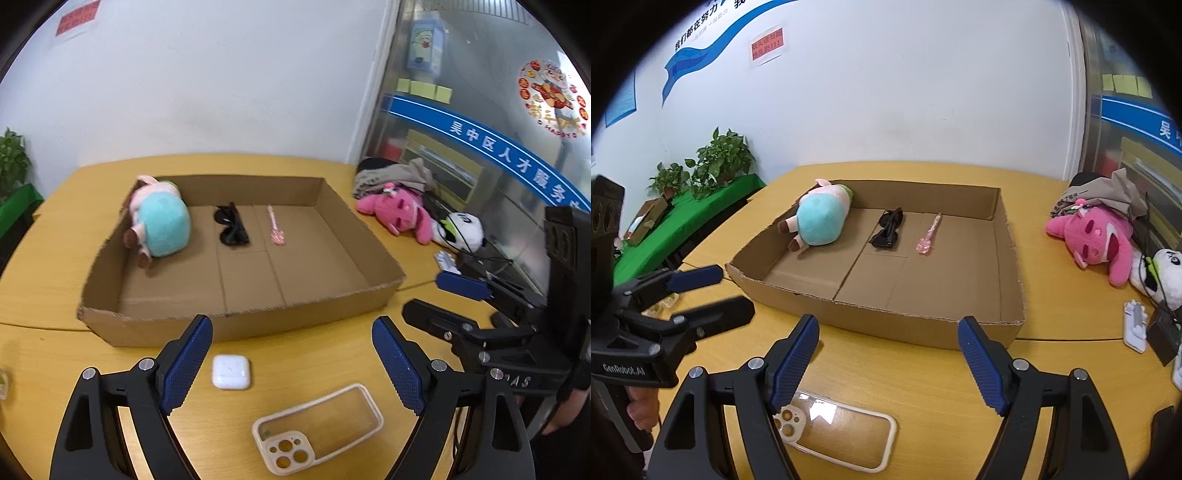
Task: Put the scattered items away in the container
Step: 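Move the left gripper over the clear phone case and open around it, then close the left gripper on the phone case's long sides and lift, then carry the phone case into the box and open the left gripper, then withdraw the left gripper and move it toward the white earbud case, then close the left gripper on the white earbud case and lift it, then carry the earbud case into the box and open the left gripper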
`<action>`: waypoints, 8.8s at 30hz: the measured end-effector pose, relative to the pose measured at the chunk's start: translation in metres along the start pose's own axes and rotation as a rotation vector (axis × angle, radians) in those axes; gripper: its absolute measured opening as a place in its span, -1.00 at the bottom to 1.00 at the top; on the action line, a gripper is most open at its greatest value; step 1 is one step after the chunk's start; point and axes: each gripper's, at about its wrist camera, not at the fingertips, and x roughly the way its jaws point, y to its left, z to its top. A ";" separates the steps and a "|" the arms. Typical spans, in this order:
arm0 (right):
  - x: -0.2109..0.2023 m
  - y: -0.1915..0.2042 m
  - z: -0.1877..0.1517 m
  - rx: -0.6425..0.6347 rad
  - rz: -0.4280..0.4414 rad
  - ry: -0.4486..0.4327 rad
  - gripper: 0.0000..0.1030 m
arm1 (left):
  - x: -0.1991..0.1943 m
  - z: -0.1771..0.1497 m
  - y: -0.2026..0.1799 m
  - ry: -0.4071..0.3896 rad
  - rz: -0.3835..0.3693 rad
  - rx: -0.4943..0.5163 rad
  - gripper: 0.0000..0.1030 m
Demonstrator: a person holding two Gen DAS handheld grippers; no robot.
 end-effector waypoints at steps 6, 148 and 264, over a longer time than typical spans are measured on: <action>0.014 -0.009 -0.039 -0.049 0.109 0.087 0.51 | 0.009 -0.037 0.016 0.104 -0.067 0.007 0.77; 0.094 0.060 0.095 -0.495 0.302 0.092 0.59 | 0.055 0.091 0.115 0.185 -0.029 0.553 0.96; 0.064 0.018 0.115 -0.284 0.350 0.115 -0.27 | 0.077 0.099 -0.041 0.015 -0.063 0.628 -0.09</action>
